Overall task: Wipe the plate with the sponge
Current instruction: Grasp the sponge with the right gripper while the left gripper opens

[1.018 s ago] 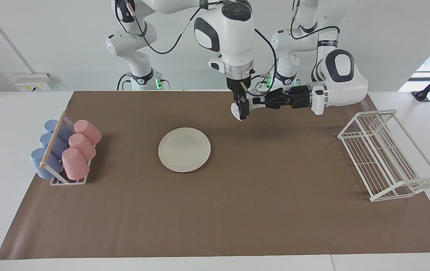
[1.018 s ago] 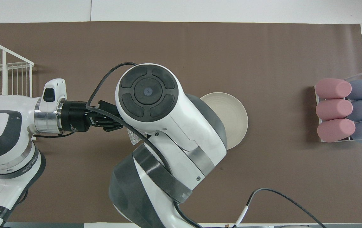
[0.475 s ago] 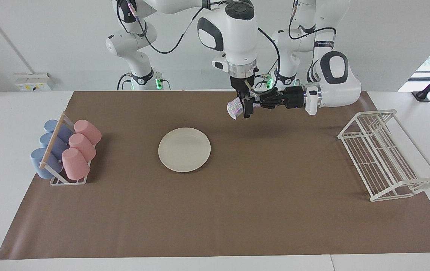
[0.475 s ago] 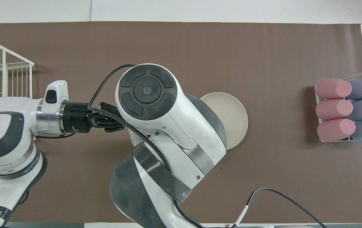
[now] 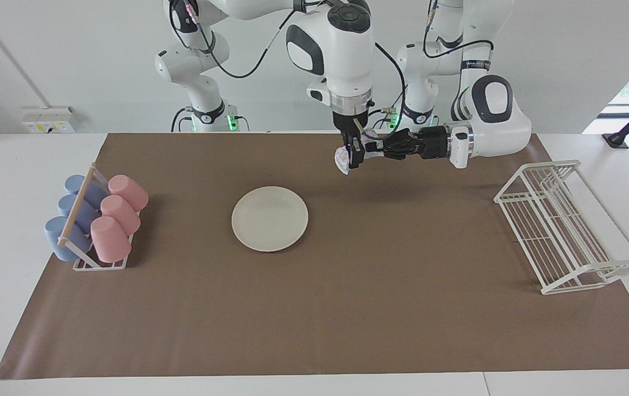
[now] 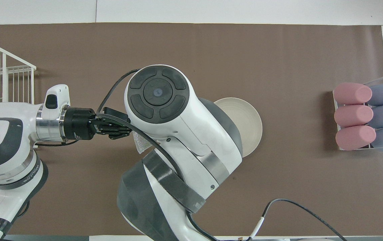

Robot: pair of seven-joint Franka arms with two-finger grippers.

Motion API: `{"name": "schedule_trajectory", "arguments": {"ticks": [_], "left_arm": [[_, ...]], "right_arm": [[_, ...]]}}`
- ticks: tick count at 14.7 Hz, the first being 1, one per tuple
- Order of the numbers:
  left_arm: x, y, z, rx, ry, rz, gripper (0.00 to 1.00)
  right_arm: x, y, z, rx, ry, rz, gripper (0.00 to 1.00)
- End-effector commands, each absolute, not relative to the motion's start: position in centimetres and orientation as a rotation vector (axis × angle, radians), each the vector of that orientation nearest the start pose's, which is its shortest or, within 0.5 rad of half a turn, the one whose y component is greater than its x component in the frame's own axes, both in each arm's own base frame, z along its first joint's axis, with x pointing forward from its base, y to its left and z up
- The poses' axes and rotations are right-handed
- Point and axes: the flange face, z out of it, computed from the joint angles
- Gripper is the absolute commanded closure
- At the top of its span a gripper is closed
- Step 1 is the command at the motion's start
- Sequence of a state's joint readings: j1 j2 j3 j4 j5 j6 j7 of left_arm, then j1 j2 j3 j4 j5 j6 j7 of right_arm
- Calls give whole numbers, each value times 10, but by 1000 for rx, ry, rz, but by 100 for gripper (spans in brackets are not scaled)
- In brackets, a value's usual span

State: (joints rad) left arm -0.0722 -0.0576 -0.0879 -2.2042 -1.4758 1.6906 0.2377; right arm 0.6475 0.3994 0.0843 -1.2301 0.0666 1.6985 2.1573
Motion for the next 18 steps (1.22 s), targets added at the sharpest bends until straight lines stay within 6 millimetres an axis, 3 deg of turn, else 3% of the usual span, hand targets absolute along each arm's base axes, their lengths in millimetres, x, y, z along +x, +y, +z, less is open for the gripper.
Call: {"name": "schedule_trajectory", "arguments": {"ticks": [1, 7, 8, 9, 12, 13, 15, 18], "left_arm": [[482, -172, 452, 1697, 183, -312, 100], [482, -172, 452, 1700, 179, -313, 100], [481, -172, 452, 1699, 179, -314, 68], [481, -173, 453, 1701, 176, -315, 1], [481, -173, 453, 1700, 176, -317, 0], [482, -172, 453, 1699, 177, -316, 0], [481, -173, 452, 1703, 173, -317, 0], [481, -172, 452, 1708, 175, -314, 0]], "right_arm": [[511, 449, 558, -2261, 2041, 166, 100], [519, 447, 558, -2193, 2012, 145, 100], [520, 441, 557, -2198, 2016, 144, 100], [521, 434, 560, -2188, 2021, 137, 100], [522, 424, 560, -2207, 2010, 132, 100], [524, 413, 545, -2236, 2008, 130, 100], [530, 359, 499, -2295, 1904, 87, 100], [522, 317, 453, -2320, 1847, 78, 100]]}}
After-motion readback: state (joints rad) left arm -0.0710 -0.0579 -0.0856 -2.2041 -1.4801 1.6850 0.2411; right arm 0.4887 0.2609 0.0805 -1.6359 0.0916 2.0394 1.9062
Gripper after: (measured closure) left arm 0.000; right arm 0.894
